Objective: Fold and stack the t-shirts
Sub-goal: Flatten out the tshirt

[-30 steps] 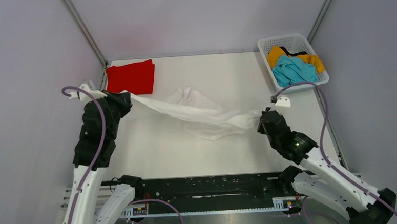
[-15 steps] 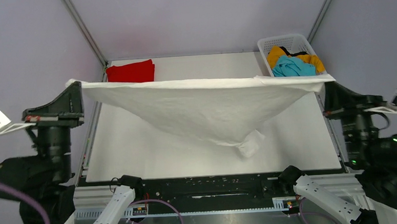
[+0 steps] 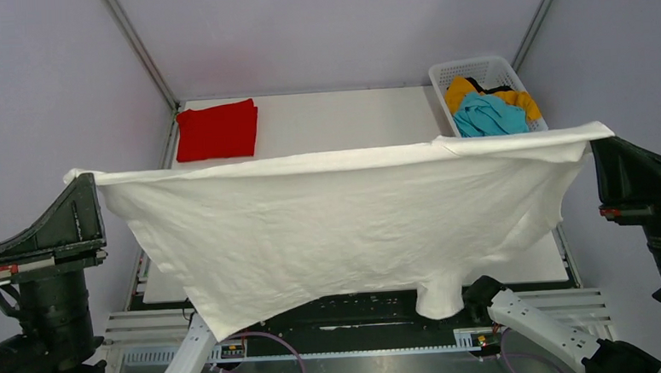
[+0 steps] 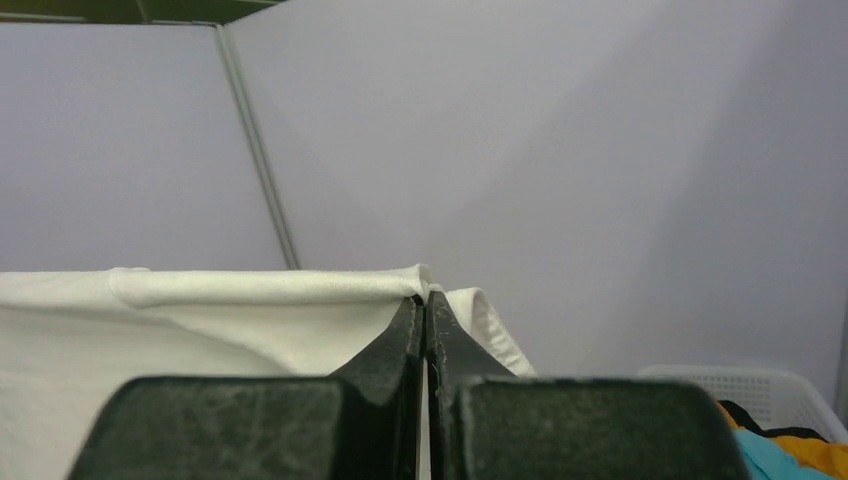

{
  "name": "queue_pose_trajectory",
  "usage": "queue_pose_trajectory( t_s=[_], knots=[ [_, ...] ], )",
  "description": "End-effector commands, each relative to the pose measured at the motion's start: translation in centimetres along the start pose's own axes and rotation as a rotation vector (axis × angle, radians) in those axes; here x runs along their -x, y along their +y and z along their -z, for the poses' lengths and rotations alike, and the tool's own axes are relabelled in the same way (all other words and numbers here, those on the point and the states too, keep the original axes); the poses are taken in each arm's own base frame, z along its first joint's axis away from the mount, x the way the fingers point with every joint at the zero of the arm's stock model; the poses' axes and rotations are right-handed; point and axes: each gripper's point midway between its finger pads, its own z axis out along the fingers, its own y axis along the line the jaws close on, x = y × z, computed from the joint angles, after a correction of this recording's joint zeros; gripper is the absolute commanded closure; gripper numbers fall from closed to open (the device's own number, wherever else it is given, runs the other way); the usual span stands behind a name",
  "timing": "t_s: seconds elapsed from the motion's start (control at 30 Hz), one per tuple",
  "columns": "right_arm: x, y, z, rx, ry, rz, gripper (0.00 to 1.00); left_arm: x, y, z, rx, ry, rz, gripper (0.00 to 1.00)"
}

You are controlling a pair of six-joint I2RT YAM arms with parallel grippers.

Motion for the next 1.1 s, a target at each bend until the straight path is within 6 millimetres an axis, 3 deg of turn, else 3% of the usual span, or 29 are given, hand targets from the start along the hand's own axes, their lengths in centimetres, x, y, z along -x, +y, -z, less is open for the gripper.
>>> queue_pose_trajectory(
  t_s=[0.0, 0.1, 0.17, 0.3, 0.43, 0.47, 0.5, 0.57, 0.6, 0.7, 0.73, 0.77, 0.9, 1.07],
  knots=[
    [-3.5, -2.3, -3.2, -0.146, 0.074, 0.115, 1.00, -1.6, 3.2, -2.6, 0.124, -0.012, -0.057, 1.00],
    [-7.6, -4.8, -5.0, -0.296, 0.138, 0.200, 1.00, -6.2, 7.6, -5.8, 0.272, 0.070, -0.102, 1.00],
    [-11.5, -6.5, -6.2, -0.402, 0.208, 0.276, 1.00, -10.4, 11.7, -8.0, 0.403, 0.135, -0.145, 1.00],
    [-21.7, -9.6, -8.1, -0.580, 0.405, 0.445, 1.00, -20.7, 20.1, -11.5, 0.592, 0.314, -0.253, 1.00],
    [-33.6, -13.2, -9.6, -0.641, 0.619, 0.468, 1.00, -31.1, 28.6, -12.6, 0.752, 0.530, -0.355, 0.97],
    [-36.6, -14.0, -9.9, -0.631, 0.672, 0.416, 0.97, -33.5, 30.9, -12.6, 0.794, 0.582, -0.383, 0.91],
    [-39.5, -14.9, -10.2, -0.634, 0.717, 0.370, 0.90, -36.8, 33.9, -12.2, 0.846, 0.668, -0.417, 0.75],
    [-44.4, -16.1, -10.7, -0.628, 0.801, 0.333, 0.79, -40.4, 37.0, -12.2, 0.906, 0.781, -0.440, 0.48],
    [-47.1, -16.8, -10.8, -0.635, 0.855, 0.340, 0.67, -42.1, 38.4, -11.8, 0.940, 0.846, -0.441, 0.32],
    [-51.1, -17.6, -10.8, -0.650, 0.945, 0.345, 0.31, -45.7, 40.6, -10.6, 0.987, 0.978, -0.432, 0.04],
    [-51.7, -17.9, -10.7, -0.666, 0.962, 0.346, 0.11, -46.5, 40.8, -10.2, 0.987, 1.001, -0.421, 0.01],
    [-52.2, -18.1, -10.4, -0.679, 0.980, 0.351, 0.02, -47.1, 40.9, -9.9, 0.984, 1.016, -0.402, 0.01],
    [-53.0, -18.0, -9.4, -0.686, 1.006, 0.324, 0.01, -47.8, 40.2, -8.9, 0.945, 1.047, -0.347, 0.01],
    [-54.1, -15.7, -7.4, -0.621, 1.041, 0.175, 0.00, -47.8, 38.1, -6.5, 0.889, 1.100, -0.260, 0.01]
  ],
)
